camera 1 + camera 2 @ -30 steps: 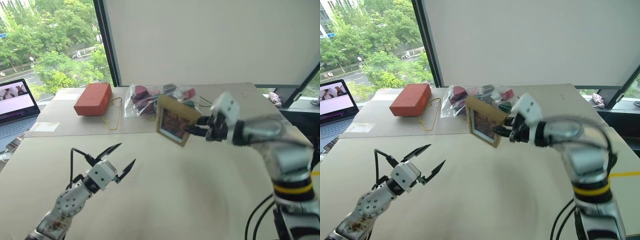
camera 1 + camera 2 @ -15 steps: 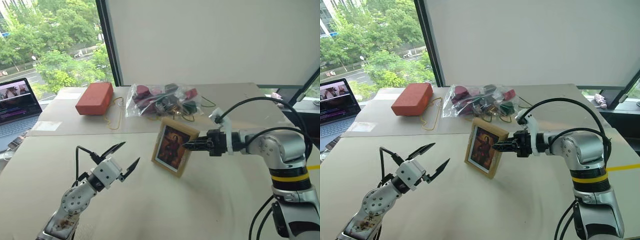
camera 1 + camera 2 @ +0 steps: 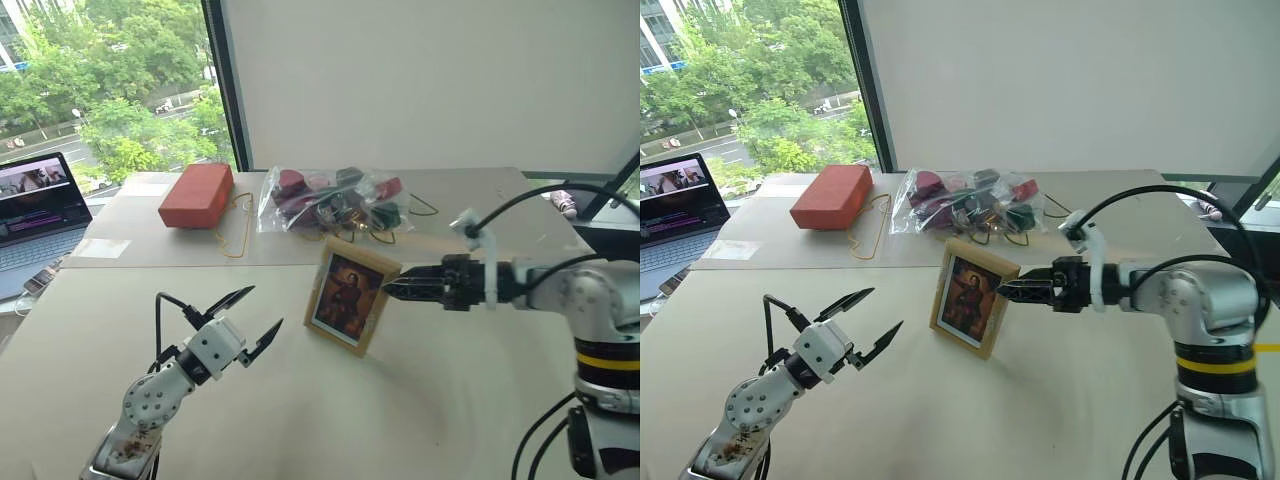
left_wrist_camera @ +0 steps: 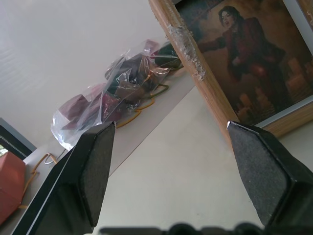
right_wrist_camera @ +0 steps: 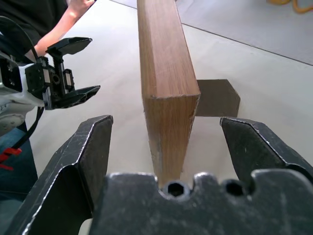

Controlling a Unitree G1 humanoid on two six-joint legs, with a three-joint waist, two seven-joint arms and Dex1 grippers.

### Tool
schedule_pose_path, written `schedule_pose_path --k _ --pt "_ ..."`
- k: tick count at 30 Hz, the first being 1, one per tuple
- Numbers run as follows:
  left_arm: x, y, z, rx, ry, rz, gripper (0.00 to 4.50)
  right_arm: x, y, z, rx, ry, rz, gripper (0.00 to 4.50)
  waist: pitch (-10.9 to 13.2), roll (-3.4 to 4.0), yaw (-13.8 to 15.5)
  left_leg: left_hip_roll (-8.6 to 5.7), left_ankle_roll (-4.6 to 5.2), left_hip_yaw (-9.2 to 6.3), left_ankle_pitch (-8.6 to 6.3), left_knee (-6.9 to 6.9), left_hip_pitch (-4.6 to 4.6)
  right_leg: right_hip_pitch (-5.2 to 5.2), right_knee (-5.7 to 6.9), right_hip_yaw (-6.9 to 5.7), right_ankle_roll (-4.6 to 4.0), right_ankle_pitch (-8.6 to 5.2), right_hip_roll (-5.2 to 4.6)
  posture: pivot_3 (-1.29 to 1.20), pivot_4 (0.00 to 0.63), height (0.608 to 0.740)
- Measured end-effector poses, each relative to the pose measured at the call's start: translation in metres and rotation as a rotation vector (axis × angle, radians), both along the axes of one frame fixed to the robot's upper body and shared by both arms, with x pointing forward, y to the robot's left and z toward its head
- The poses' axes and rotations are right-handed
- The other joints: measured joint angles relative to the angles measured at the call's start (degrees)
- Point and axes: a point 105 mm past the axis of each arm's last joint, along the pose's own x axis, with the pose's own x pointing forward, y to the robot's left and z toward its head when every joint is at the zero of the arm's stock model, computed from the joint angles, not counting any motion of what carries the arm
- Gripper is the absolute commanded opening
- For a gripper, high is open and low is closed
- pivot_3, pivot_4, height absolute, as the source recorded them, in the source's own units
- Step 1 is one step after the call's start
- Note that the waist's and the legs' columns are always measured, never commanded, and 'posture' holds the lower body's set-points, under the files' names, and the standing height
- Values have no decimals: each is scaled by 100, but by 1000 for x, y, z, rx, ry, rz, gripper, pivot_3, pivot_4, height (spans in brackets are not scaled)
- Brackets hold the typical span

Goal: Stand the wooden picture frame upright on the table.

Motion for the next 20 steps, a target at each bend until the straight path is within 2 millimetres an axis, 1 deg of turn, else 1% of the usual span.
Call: schedule_pose_path --k 2,4,5,6,8,9,11,12,13,14,15,20 --pt "2 11 -10 -77 107 62 3905 -20 -13 -25 -67 59 -33 4105 0 0 12 0 13 1 -8 5 -2 -1 -1 1 2 0 0 0 150 740" --pt "5 16 -19 -163 201 126 3905 -30 -19 -44 -132 46 -93 4105 0 0 -15 0 19 5 -11 9 -2 -4 1 5 3 1 0 0 150 740" --pt "7 19 -21 -227 242 166 3905 -31 -19 -55 -156 10 -148 4105 -5 -10 -39 3 19 1 -11 10 4 0 1 3 2 1 4 0 150 740" --pt "9 20 -23 -275 276 203 3905 -25 -18 -64 -175 -51 -246 4105 -4 -14 -74 2 16 4 -9 13 5 -4 -3 10 2 0 5 0 150 740" --pt "11 20 -28 -353 332 260 3905 -9 -20 -72 -156 -160 -489 4105 -4 -8 -118 -1 -11 8 6 13 10 -10 7 25 1 1 4 0 150 740" --pt "11 19 -28 -359 339 264 3905 -8 -21 -73 -161 -168 -519 4105 -3 -5 -118 -2 -16 9 9 14 11 -11 7 26 1 2 4 0 150 740" --pt "12 22 -31 -383 363 300 3905 -1 -29 -70 -173 -234 -655 4105 -2 -1 -102 -2 -30 8 17 11 15 -7 11 26 -2 4 6 0 150 740" --pt "13 26 -32 -411 373 336 3905 -2 -36 -65 -187 -308 -760 4105 -3 0 -86 -3 -31 5 18 4 17 -5 6 23 -2 4 6 0 150 740" --pt "15 31 -36 -451 389 397 3905 -8 -38 -66 -210 -398 -892 4105 -10 -3 -52 0 -30 -6 17 3 17 -5 7 16 -2 3 10 0 150 740" --pt "16 33 -40 -485 407 435 3905 -15 -30 -78 -221 -419 -945 4105 -11 -4 -47 0 -31 -6 17 -5 15 -7 -2 15 -2 3 10 0 150 740" --pt "16 32 -41 -495 412 448 3905 -17 -20 -88 -211 -416 -958 4105 -11 -3 -64 -3 -35 1 19 -4 11 -12 -2 24 -2 3 5 0 150 740" --pt "18 28 -43 -493 405 467 3905 -17 -7 -103 -263 -514 -968 4105 -12 -3 -94 -4 -37 8 20 -4 22 -5 -7 28 -2 4 6 0 150 740"
